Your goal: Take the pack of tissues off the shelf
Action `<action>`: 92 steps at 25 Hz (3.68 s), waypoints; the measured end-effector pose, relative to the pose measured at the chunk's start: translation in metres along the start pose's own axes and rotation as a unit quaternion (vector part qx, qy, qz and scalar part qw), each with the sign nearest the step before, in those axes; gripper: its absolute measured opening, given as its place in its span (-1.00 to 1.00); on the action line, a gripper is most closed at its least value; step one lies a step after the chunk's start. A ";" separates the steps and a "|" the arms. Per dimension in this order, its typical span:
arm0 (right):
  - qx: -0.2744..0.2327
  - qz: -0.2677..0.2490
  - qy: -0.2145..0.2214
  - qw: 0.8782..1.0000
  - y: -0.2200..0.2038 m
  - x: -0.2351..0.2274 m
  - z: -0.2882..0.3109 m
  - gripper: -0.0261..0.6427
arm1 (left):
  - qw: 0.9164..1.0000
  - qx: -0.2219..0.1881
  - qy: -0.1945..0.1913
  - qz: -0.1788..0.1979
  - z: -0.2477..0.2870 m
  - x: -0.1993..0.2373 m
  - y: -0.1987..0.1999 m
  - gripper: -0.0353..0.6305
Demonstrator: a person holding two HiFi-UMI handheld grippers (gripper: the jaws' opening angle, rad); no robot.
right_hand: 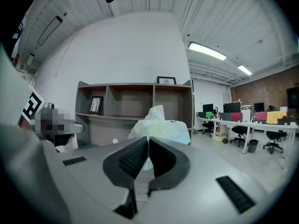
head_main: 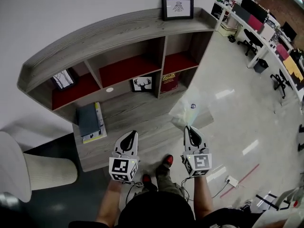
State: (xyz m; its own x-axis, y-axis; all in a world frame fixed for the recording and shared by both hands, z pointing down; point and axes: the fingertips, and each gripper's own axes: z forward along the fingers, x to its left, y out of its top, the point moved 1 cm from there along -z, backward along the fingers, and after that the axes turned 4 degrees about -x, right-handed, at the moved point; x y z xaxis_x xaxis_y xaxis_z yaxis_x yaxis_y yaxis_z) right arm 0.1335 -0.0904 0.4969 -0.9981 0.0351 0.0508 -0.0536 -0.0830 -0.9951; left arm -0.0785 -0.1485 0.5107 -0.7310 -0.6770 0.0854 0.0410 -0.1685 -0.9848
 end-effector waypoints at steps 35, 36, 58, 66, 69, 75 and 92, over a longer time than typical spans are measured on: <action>0.139 0.079 -0.099 0.982 -0.238 -0.198 0.050 -0.83 | 0.976 0.163 -0.142 0.022 0.245 -0.134 -0.134 -0.87; 0.144 0.082 -0.100 0.981 -0.244 -0.199 0.051 -0.83 | 0.975 0.167 -0.144 0.022 0.247 -0.135 -0.138 -0.87; 0.161 0.108 -0.089 0.977 -0.279 -0.193 0.052 -0.45 | 0.968 0.197 -0.153 0.030 0.253 -0.140 -0.158 -0.87; 0.152 0.105 -0.089 0.979 -0.269 -0.190 0.045 -0.42 | 0.969 0.190 -0.152 0.033 0.245 -0.142 -0.152 -0.87; 0.142 0.101 -0.091 0.981 -0.256 -0.188 0.044 -0.42 | 0.971 0.184 -0.150 0.036 0.239 -0.139 -0.146 -0.87; 0.118 0.089 -0.094 0.985 -0.221 -0.182 0.042 -0.43 | 0.977 0.158 -0.141 0.031 0.225 -0.132 -0.121 -0.87; 0.011 0.032 -0.058 0.998 -0.073 -0.096 0.011 -0.71 | 0.991 0.057 -0.113 0.040 0.134 -0.097 -0.029 -0.87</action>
State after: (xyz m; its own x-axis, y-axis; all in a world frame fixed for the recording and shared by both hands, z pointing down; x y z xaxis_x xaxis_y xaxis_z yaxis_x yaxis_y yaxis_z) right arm 0.2328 -0.0985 0.5651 -0.9962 -0.0871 -0.0022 0.0112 -0.1025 -0.9947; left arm 0.0827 -0.1735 0.5512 -0.5512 -0.8327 0.0529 0.1779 -0.1793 -0.9676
